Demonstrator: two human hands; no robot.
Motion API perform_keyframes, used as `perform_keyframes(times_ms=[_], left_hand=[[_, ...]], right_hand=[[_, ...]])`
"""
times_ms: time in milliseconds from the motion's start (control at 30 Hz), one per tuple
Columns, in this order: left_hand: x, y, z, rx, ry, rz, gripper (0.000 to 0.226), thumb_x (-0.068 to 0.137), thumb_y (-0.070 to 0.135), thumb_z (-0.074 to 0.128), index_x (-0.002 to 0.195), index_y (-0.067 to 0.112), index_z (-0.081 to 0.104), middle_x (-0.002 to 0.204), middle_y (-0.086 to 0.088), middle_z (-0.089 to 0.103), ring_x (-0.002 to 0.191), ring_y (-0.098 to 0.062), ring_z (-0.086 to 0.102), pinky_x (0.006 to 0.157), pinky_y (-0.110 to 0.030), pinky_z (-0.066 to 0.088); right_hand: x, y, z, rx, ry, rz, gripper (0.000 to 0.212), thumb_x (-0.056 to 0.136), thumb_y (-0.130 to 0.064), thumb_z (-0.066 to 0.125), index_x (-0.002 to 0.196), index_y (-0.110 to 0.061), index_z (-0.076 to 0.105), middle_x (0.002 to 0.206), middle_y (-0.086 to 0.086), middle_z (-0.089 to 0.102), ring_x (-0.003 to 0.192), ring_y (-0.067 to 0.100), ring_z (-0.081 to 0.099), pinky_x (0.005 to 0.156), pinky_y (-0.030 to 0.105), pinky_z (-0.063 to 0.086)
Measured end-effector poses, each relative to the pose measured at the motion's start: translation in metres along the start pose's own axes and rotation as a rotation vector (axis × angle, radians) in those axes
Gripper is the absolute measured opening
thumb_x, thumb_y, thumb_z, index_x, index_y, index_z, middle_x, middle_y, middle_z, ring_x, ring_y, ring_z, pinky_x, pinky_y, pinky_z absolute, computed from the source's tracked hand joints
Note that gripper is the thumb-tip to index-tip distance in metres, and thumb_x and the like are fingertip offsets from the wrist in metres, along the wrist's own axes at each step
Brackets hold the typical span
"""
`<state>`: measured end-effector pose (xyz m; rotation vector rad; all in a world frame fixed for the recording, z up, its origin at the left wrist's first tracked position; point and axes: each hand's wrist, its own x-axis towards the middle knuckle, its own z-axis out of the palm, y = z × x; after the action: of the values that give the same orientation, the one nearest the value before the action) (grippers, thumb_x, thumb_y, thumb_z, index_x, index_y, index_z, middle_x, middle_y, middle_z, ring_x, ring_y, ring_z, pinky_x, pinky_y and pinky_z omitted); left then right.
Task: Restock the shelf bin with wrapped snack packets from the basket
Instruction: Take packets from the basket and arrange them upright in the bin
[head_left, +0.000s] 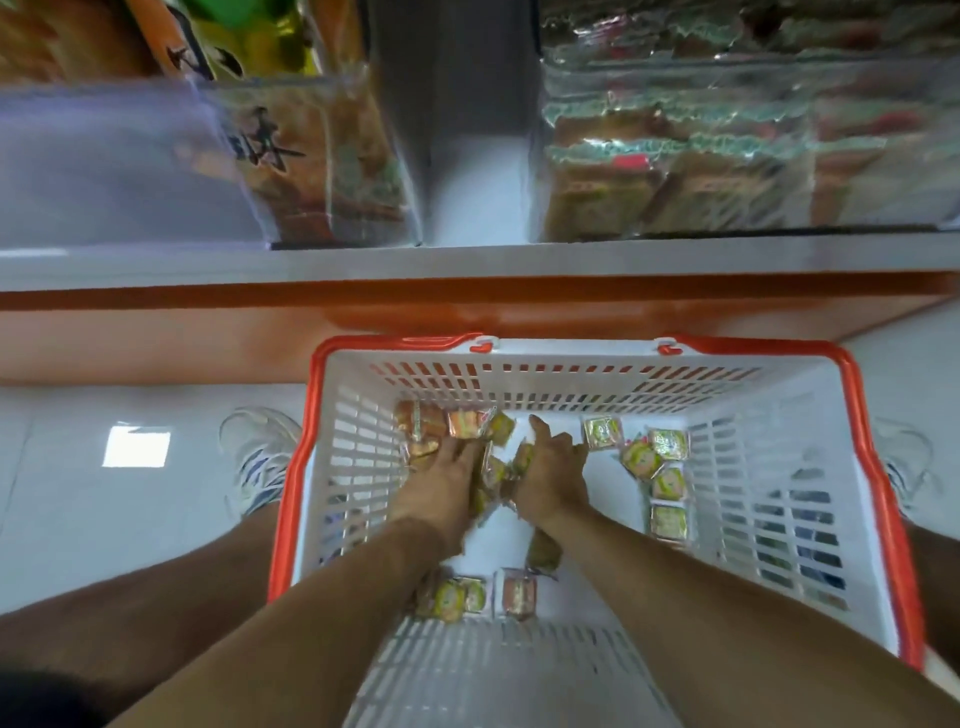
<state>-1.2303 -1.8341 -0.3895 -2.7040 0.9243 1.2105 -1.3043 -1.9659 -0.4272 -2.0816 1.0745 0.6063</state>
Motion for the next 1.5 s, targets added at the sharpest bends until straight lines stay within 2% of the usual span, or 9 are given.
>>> perform_keyframes(times_ms=[333,500,667,833,933,1100,1200,1300,1500], left_hand=[[0.002,0.011,0.014,0.122,0.005,0.119,0.062,0.099,0.015,0.056,0.154,0.024,0.028,0.147,-0.01,0.04,0.132,-0.031,0.046,0.105,-0.048,0.049],[-0.003,0.005,0.025,-0.154,0.042,0.123,0.06,0.089,0.005,0.063,0.142,0.021,0.039,0.124,-0.006,0.055,0.115,-0.03,0.057,0.097,-0.042,0.05],[0.002,0.001,0.017,-0.615,0.107,0.0,0.05,0.081,0.002,0.074,0.106,0.035,0.046,0.08,0.013,0.063,0.075,-0.015,0.064,0.058,-0.025,0.048],[-0.003,-0.001,0.002,-0.705,0.071,0.029,0.042,0.081,-0.003,0.073,0.101,0.029,0.055,0.089,-0.003,0.072,0.084,-0.024,0.071,0.072,-0.047,0.06],[-0.01,0.003,-0.011,-0.724,0.036,0.072,0.043,0.082,-0.003,0.074,0.097,0.032,0.054,0.089,-0.003,0.072,0.078,-0.009,0.071,0.067,-0.038,0.059],[-0.031,0.015,-0.047,-0.706,0.064,0.18,0.049,0.075,-0.008,0.072,0.091,0.035,0.054,0.081,0.003,0.07,0.067,-0.001,0.068,0.053,-0.025,0.054],[-0.055,0.028,-0.079,-0.697,0.075,0.276,0.049,0.074,-0.011,0.07,0.096,0.031,0.055,0.085,0.005,0.068,0.078,-0.015,0.07,0.068,-0.043,0.057],[-0.086,0.042,-0.115,-0.682,0.098,0.397,0.045,0.076,-0.012,0.068,0.1,0.024,0.055,0.082,0.011,0.064,0.074,-0.014,0.063,0.068,-0.041,0.051],[-0.168,0.052,-0.197,-0.817,0.109,0.417,0.044,0.074,-0.005,0.075,0.106,0.02,0.058,0.072,-0.006,0.068,0.062,-0.016,0.064,0.06,-0.031,0.054]], right_hand=[[0.0,-0.018,-0.007,0.012,-0.127,-0.205,0.05,0.085,-0.021,0.072,0.126,-0.022,0.046,0.118,0.009,0.046,0.11,0.031,0.053,0.094,0.045,0.051],[-0.002,-0.005,-0.012,0.311,-0.345,-0.094,0.066,0.079,0.001,0.074,0.13,-0.023,0.038,0.114,0.014,0.061,0.101,0.032,0.065,0.08,0.048,0.061],[-0.007,0.002,-0.013,0.756,-0.422,0.121,0.063,0.083,0.011,0.07,0.123,-0.03,0.044,0.116,0.015,0.063,0.1,0.036,0.069,0.077,0.053,0.062],[-0.013,0.003,-0.037,0.748,-0.515,0.08,0.068,0.083,0.016,0.066,0.129,-0.03,0.046,0.102,0.015,0.064,0.078,0.038,0.071,0.073,0.056,0.059],[-0.02,-0.001,-0.063,0.666,-0.57,0.021,0.065,0.085,0.013,0.066,0.124,-0.036,0.05,0.12,0.011,0.062,0.085,0.041,0.075,0.073,0.053,0.062],[-0.044,-0.006,-0.11,0.647,-0.558,-0.063,0.045,0.088,-0.017,0.076,0.119,-0.041,0.053,0.127,0.012,0.056,0.083,0.037,0.075,0.073,0.048,0.064],[-0.068,-0.019,-0.14,0.672,-0.45,-0.122,0.027,0.084,-0.05,0.073,0.103,-0.037,0.058,0.127,0.011,0.059,0.09,0.034,0.074,0.058,0.039,0.061],[-0.094,-0.035,-0.167,0.697,-0.325,-0.212,0.02,0.092,-0.036,0.072,0.093,-0.026,0.055,0.099,0.011,0.068,0.067,0.02,0.073,0.045,0.032,0.056],[-0.175,-0.072,-0.232,0.84,-0.264,-0.28,0.035,0.086,-0.001,0.075,0.112,-0.014,0.056,0.105,0.01,0.063,0.056,0.015,0.071,0.045,0.035,0.058]])
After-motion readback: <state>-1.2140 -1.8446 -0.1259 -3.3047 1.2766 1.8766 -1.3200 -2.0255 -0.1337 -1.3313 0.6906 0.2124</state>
